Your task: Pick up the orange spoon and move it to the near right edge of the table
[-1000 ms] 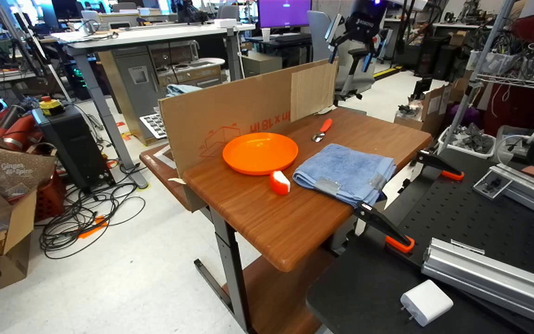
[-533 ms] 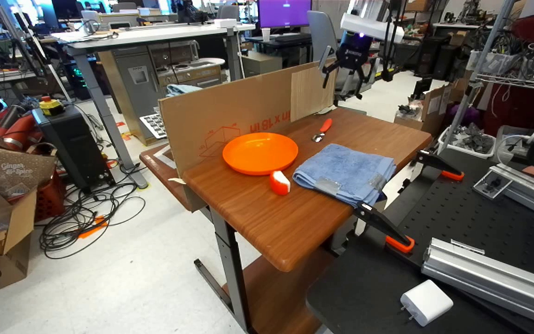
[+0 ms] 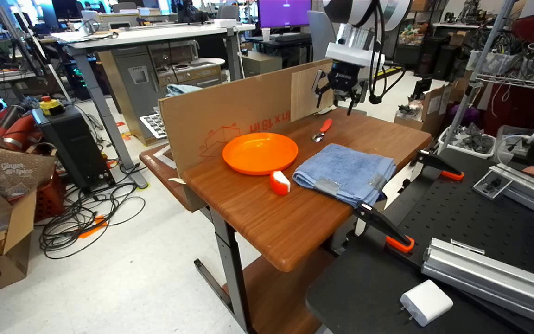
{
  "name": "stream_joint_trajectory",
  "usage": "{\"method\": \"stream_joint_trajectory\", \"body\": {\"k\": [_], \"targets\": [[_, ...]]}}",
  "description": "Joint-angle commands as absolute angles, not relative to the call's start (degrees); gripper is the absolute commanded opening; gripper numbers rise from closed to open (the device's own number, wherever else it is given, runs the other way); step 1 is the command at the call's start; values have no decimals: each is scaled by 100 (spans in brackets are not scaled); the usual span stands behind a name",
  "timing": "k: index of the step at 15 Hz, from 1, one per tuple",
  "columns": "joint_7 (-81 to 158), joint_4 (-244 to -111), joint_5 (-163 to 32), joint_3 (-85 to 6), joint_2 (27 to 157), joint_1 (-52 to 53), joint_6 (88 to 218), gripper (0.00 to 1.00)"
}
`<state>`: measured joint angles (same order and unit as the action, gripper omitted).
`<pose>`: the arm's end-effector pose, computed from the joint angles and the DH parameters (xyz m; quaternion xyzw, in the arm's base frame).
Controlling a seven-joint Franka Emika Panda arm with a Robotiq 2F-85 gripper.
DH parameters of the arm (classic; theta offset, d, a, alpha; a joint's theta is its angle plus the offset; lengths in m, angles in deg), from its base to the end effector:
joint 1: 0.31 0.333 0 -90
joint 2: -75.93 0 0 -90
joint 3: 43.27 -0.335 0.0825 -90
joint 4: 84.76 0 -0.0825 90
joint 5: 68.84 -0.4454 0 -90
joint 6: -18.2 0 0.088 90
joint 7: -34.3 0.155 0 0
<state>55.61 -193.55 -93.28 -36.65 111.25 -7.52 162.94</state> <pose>0.6624 -0.1571 0.0953 -0.8881 0.4504 -0.0057 0.0915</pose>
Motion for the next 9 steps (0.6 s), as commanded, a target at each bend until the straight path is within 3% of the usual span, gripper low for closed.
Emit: {"method": "stream_joint_trajectory", "body": {"k": [1,9], "targets": [[5784,-19108,-9448,-3777,11422,-809,16501,100],[6103,-18881,-9406,-3814,11770,-740,16584,100]]}}
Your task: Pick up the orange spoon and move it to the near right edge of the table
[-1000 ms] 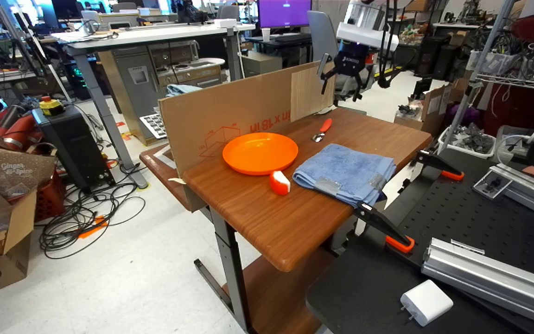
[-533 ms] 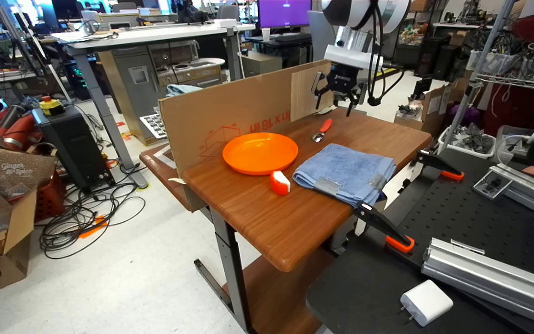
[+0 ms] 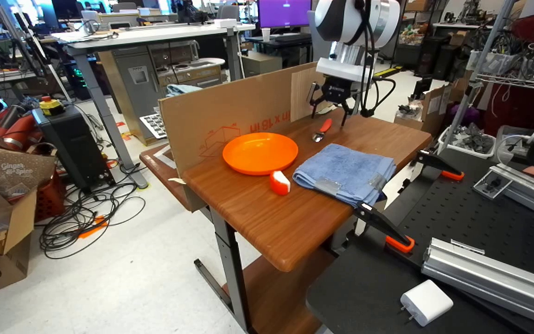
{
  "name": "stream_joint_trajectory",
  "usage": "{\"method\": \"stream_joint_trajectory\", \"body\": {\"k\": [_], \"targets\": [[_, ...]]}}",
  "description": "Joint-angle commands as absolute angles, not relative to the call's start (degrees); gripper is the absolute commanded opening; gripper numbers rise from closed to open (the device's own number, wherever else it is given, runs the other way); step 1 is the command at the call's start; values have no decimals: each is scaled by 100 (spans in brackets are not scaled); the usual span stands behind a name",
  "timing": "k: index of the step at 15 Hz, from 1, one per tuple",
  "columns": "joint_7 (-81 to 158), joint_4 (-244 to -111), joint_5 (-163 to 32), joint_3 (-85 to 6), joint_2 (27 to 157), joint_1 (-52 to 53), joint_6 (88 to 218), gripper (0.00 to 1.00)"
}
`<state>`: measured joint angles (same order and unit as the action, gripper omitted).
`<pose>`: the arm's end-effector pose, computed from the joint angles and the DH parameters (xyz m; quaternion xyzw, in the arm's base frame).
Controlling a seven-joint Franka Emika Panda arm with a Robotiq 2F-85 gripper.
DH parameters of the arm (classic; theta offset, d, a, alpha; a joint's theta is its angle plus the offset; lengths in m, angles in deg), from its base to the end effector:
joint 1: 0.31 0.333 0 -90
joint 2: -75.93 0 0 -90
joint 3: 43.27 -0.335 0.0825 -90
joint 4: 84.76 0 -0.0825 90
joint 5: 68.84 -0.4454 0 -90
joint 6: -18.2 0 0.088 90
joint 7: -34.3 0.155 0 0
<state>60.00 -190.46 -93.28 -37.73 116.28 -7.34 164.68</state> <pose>0.6721 -0.1461 0.0596 -0.8743 0.4774 0.0007 0.0877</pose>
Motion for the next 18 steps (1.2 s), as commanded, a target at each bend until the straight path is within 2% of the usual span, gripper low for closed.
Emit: {"method": "stream_joint_trajectory", "body": {"k": [1,2,10,12,13,18], "targets": [[6095,-18869,-9379,-3813,11787,-727,16600,75],[6086,-18864,-9368,-3815,11794,-721,16603,74],[6053,-18813,-9396,-3841,11754,-758,16552,12],[6051,-18796,-9403,-3846,11746,-766,16539,1],[6049,-18794,-9407,-3850,11735,-771,16531,6],[6026,-18829,-9405,-3858,11675,-776,16496,6]]}}
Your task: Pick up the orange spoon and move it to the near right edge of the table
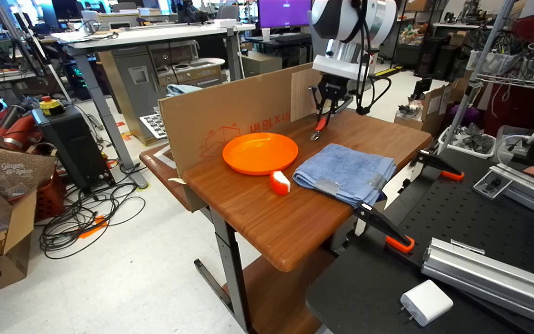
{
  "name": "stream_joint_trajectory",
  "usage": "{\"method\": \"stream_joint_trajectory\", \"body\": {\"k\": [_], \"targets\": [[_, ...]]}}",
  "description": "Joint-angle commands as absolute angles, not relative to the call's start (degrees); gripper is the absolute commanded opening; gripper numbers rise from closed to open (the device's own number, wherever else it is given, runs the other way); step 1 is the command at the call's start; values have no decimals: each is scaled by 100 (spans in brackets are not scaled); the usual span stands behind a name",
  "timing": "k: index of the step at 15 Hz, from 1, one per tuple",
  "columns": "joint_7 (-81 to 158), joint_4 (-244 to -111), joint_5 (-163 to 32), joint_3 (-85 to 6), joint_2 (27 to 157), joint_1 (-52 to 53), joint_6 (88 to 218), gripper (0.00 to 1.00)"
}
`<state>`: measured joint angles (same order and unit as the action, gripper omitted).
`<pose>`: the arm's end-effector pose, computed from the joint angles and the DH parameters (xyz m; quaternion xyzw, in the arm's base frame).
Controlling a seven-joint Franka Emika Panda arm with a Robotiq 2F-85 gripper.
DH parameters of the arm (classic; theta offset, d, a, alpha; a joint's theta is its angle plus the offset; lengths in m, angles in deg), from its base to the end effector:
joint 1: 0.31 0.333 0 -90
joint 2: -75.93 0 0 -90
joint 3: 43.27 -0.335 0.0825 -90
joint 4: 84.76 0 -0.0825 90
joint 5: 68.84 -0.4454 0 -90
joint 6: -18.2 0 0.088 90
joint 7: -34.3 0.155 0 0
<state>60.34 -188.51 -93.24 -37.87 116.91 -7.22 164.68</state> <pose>0.6857 -0.1448 0.0659 -0.8746 0.4761 -0.0095 0.0914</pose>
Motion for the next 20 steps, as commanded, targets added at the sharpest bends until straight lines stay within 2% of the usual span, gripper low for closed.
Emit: {"method": "stream_joint_trajectory", "body": {"k": [1,20], "targets": [[6012,-18869,-9387,-3853,11629,-768,16480,6],[3854,-20727,-9015,-3741,9705,-1234,16005,6]]}}
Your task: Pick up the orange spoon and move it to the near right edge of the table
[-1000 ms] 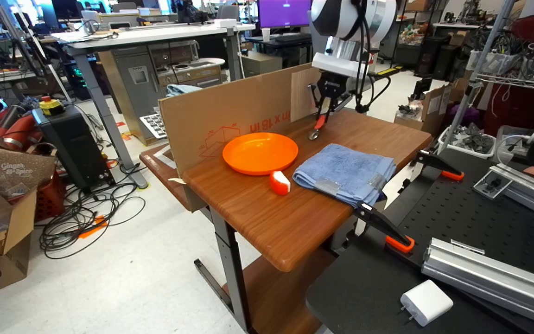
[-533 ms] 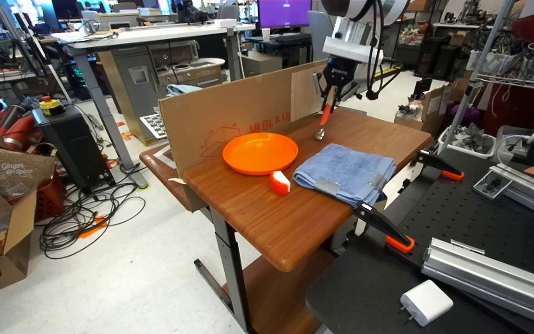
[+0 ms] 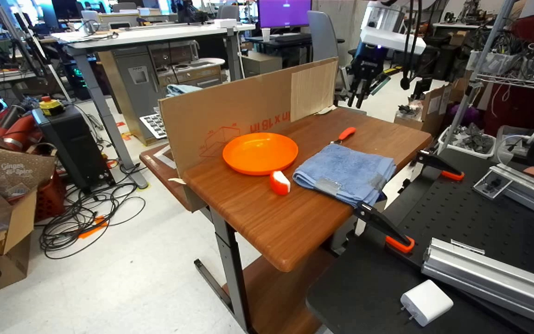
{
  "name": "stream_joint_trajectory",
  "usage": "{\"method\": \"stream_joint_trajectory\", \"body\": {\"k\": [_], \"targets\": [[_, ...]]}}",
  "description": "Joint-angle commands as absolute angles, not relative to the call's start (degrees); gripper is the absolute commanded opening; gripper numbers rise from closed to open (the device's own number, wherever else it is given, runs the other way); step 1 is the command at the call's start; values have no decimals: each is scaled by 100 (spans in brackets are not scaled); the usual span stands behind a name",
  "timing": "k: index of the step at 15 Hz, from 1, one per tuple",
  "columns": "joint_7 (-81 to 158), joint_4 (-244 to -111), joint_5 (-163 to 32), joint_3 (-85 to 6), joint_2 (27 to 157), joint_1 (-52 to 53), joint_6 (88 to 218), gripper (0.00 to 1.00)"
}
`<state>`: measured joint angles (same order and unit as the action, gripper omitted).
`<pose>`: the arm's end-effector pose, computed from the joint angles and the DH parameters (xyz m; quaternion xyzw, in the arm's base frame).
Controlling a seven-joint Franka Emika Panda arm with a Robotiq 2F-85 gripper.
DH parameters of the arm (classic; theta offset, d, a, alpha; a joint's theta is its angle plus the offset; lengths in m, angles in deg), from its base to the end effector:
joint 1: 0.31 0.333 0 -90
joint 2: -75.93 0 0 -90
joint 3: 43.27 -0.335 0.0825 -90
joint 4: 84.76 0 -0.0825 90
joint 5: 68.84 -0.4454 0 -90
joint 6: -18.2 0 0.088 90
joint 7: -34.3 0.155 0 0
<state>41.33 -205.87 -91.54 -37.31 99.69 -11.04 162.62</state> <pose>0.5976 -0.1746 0.1358 -0.9302 0.3549 -0.0079 0.0932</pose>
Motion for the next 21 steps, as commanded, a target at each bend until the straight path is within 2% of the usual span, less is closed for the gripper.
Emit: {"method": "stream_joint_trajectory", "body": {"k": [1,2,3,4,11,21], "targets": [[3793,-20716,-9009,-3727,9668,-1269,15913,6],[3750,-20692,-9013,-3727,9650,-1301,15812,6],[3745,-20688,-8988,-3714,9632,-1305,15728,49],[3732,-20676,-8965,-3704,9636,-1303,15643,50],[3994,-20680,-9524,-3842,9858,-1319,15693,99],[4940,-20783,-10283,-3930,10385,-1039,16813,100]]}}
